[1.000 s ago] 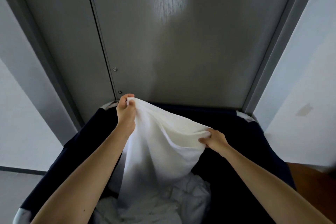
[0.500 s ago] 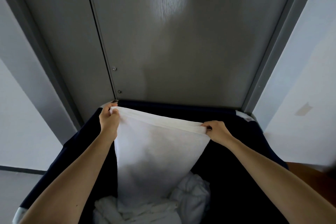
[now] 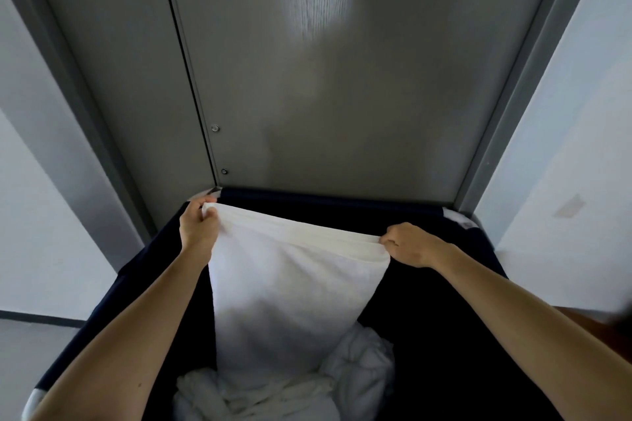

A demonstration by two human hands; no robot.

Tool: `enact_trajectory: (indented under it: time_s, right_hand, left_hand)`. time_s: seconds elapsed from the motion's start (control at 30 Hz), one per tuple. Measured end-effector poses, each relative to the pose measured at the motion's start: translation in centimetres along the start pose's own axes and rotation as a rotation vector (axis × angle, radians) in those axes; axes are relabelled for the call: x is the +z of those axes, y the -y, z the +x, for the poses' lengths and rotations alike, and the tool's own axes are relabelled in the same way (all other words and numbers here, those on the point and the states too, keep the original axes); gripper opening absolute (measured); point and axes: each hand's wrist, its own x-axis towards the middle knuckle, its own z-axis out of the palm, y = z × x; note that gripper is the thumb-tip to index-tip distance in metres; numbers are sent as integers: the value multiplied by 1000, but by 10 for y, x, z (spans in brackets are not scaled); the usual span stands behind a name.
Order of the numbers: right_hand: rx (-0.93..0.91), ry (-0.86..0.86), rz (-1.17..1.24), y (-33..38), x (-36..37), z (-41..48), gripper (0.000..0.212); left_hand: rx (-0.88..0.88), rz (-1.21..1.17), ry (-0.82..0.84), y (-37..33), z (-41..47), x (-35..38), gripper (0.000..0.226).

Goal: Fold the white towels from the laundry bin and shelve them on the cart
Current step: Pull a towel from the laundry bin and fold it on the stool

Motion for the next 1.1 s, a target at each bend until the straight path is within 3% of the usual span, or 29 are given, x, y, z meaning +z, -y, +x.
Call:
enact_trajectory:
  time_s: [0.17,0.33,0.43,0.53,0.67,0.8,1.1]
  right_hand:
    - [-10,-2,-102,-3,16,-1,46]
    - [27,-1,-30,-19,45,-9,50]
    - [47,-57,210,-19,61,-9,48]
    - [121,-136,467,-15,70,-5,32]
    - [318,-119,813,-6,74,-2,5]
    - [418,-192,1018,0,80,6,7]
    - [504,-194,938,24,101,16,15]
  left_hand:
    - [-93,-119,-69,-10,-7,11,30]
    - [-25,-248,27,-41,-15,25,26]
    - [-16,-342,71,-53,-16,32,23]
    - [19,-345,112,-61,-18,35,23]
    - [40,-364,189,-65,-19,37,28]
    - [82,-323,227,-67,-22,33,34]
    - [216,-305,313,-81,-41,33,36]
